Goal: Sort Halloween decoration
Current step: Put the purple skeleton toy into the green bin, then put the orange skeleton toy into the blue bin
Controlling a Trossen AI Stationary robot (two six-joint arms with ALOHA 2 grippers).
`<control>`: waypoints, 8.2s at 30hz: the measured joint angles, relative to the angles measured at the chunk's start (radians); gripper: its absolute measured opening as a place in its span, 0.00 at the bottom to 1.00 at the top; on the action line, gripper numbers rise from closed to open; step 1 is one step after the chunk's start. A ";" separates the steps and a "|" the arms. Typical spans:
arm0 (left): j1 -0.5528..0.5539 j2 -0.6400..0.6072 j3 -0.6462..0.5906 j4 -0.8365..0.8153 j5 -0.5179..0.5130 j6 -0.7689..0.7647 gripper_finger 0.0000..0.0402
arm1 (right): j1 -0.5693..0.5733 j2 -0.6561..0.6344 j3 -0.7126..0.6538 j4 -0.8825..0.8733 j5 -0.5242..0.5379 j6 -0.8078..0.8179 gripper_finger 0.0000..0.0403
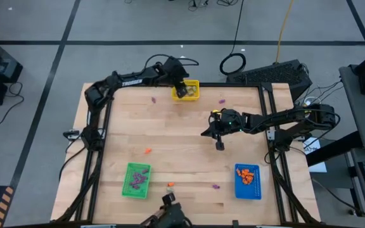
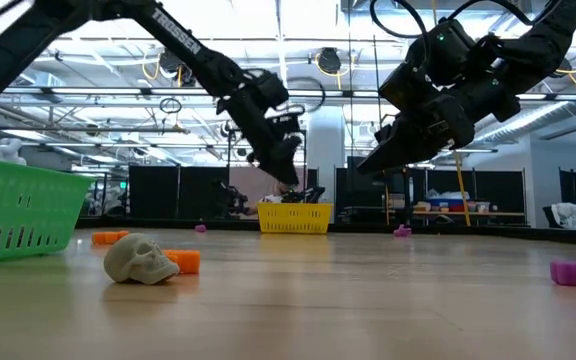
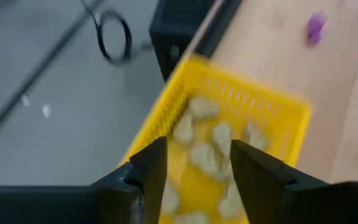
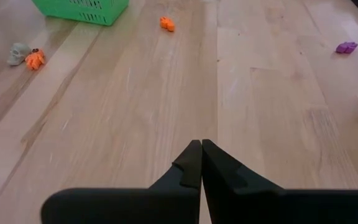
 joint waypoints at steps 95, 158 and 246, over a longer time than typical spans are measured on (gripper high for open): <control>-0.274 -0.687 -1.361 1.325 -0.155 -0.102 0.03 | 0.224 0.359 0.777 -0.523 0.129 0.114 0.03; -0.256 -0.685 -1.386 1.310 -0.213 -0.096 0.01 | 0.275 0.750 1.111 -0.366 -0.010 0.023 0.03; -0.625 -0.629 -1.068 0.779 0.090 -0.394 0.00 | 0.319 0.115 0.094 0.208 0.397 0.141 0.19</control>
